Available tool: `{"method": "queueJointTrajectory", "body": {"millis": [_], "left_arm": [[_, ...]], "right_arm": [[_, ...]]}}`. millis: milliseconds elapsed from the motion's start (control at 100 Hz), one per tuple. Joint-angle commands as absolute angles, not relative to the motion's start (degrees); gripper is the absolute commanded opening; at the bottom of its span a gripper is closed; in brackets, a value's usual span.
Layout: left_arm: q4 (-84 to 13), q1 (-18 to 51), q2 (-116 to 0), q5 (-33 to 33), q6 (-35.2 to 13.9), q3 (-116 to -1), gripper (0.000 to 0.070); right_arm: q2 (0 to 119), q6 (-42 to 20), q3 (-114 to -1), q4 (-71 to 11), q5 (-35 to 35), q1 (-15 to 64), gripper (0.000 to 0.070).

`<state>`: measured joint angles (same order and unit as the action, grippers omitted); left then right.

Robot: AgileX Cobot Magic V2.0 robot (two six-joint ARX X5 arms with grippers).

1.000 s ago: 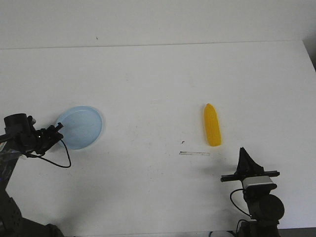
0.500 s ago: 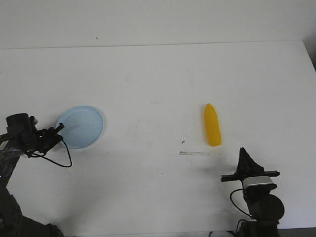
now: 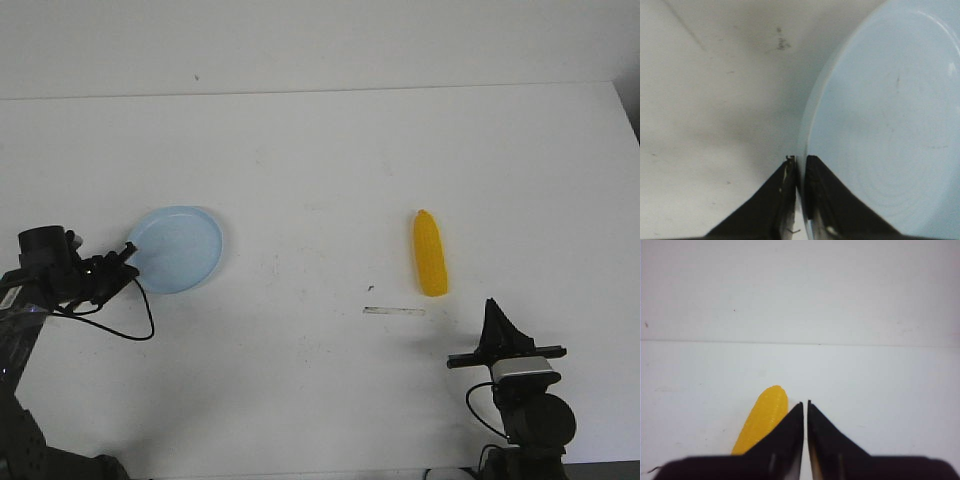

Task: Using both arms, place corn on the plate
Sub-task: 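Push the light blue plate with the left gripper toward the corn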

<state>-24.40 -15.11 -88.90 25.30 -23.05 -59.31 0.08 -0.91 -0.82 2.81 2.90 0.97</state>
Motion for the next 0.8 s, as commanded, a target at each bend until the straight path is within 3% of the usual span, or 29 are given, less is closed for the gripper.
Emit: {"method": "queueJointTrajectory", "body": {"millis": [0, 260, 530, 790], "left_arm": [[-24.32, -13.08, -88.31, 25.71, -23.77, -60.25, 0.0001], [-23.09, 3.46, -87.99, 20.58, -24.01, -60.25, 0.0001], [-18.39, 18.04, -91.90, 19.25, -31.35, -60.25, 0.0001], [-16.73, 22.35, -92.55, 17.15, -32.34, -60.25, 0.0008]], "right_arm": [[0.08, -1.65, -0.71, 3.42, 2.83, 0.97, 0.0015], [0.08, -1.65, -0.71, 3.42, 2.83, 0.97, 0.0015], [0.08, -1.65, -0.71, 3.42, 2.83, 0.97, 0.0015], [0.08, -1.65, -0.71, 3.44, 2.83, 0.97, 0.0015]]}}
